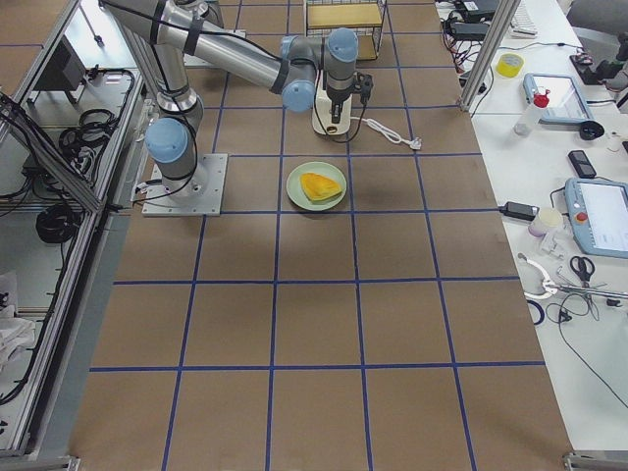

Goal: Press toaster with right arm
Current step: 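Lift the right gripper up and away from the toaster lever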

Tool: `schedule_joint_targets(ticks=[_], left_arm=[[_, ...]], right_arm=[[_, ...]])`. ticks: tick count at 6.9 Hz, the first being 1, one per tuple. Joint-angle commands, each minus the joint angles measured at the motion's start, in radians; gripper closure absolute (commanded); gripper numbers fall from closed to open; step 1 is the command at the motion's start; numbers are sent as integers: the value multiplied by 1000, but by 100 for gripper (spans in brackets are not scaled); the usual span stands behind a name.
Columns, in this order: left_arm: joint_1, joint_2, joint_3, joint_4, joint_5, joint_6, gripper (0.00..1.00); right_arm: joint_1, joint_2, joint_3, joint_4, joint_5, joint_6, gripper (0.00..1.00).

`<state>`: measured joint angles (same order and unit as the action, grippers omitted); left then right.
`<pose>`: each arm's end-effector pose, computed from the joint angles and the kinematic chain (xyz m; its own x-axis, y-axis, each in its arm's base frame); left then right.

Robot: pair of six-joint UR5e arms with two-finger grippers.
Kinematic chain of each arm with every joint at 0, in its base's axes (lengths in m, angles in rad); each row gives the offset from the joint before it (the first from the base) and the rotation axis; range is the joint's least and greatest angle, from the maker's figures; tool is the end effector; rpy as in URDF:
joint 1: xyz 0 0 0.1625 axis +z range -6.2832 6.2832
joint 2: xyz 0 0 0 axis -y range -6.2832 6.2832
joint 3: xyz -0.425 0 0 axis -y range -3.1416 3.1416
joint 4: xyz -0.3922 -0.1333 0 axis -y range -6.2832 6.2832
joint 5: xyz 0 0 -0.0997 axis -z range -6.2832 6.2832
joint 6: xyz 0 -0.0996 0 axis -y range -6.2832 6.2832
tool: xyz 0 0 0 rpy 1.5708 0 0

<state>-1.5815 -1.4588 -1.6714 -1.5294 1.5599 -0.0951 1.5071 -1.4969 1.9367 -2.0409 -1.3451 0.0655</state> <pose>-0.1392 -0.4480 0.4951 -0.9964 -0.0836 0.0158 -0.0843 0.9951 -0.0515 0.1242 -0.4978 0.3253 -0.9668 0.1204 -0.2252 0.1272 0.9918 -0.0156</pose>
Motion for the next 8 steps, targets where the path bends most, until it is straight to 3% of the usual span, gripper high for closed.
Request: schedule_joint_targets(ticks=[1, 2, 3, 4, 8], left_arm=[[0, 0, -1, 0, -1, 0, 0], [0, 0, -1, 0, 0, 0, 0], [0, 0, 1, 0, -1, 0, 0], [0, 0, -1, 0, 0, 0, 0], [0, 0, 1, 0, -1, 0, 0]], right_arm=[[-1, -69, -27, 66, -52, 17, 0], [8, -83, -103, 182, -122, 43, 0], [10, -83, -189, 279, -131, 45, 0], [12, -82, -238, 315, -167, 51, 0], [31, -115, -245, 373, -204, 108, 0]])
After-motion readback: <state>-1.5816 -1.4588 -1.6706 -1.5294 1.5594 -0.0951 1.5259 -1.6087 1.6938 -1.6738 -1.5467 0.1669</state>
